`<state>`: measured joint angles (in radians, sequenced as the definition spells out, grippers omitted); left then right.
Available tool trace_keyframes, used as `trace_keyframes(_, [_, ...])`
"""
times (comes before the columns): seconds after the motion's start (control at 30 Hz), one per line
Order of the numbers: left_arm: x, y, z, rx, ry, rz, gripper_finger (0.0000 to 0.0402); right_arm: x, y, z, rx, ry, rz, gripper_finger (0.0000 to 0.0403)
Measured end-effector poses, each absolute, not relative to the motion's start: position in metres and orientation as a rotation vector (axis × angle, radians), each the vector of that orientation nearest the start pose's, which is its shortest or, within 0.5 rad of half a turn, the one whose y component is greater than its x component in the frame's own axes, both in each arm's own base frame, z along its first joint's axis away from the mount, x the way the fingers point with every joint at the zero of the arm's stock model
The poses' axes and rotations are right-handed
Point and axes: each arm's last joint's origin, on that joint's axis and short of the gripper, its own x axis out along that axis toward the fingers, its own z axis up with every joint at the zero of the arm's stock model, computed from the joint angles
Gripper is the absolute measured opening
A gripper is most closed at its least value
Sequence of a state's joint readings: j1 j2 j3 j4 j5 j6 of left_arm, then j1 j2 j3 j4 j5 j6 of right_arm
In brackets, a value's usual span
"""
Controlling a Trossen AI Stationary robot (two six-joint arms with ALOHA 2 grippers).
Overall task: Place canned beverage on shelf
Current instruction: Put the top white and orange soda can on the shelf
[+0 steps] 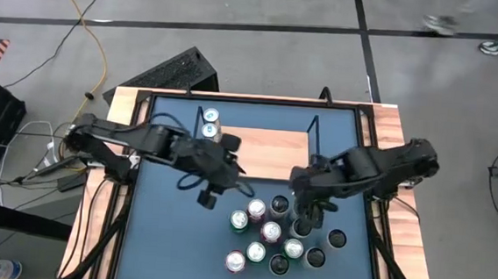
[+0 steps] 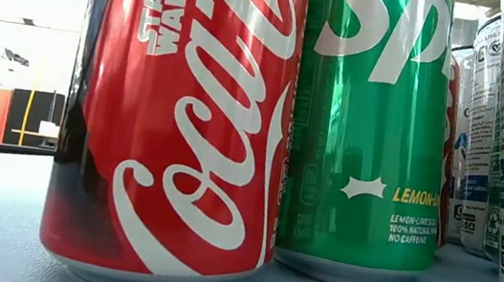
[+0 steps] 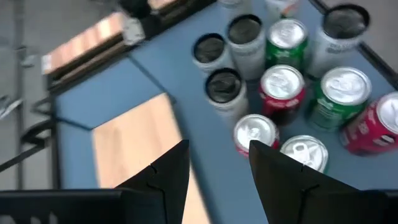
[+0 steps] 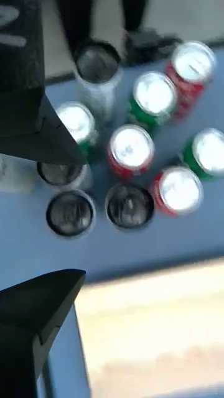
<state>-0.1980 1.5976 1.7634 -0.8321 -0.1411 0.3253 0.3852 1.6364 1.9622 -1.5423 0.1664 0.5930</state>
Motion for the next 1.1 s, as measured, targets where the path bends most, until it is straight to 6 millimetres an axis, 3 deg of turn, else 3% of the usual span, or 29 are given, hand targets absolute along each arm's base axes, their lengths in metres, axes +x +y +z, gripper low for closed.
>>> trace_keyframes(0.23, [0.366,-0.055,0.376,0.411,0.674,-0.273,0.0180,0.226,0.104,0.440,0.214,0.977,-0.255,0.0271])
trace_keyframes(0.43, [0.386,-0.051,0.356,0.416,0.697,-0.262,0.0259,0.215,0.107,0.446,0.210,0.915,-0.289,0.0271])
trace_keyframes(0.6, [0.397,-0.055,0.358,0.397,0.605,-0.247,0.0308,0.215,0.106,0.445,0.191,0.915,-0.302,0.0271])
trace_keyframes(0.77, [0.404,-0.052,0.360,0.340,0.548,-0.251,0.0315,0.217,0.105,0.443,0.184,0.927,-0.318,0.0271])
trace_keyframes(1.1, [0.432,-0.055,0.332,0.262,0.518,-0.323,0.0316,0.217,0.105,0.444,0.190,0.923,-0.316,0.0271])
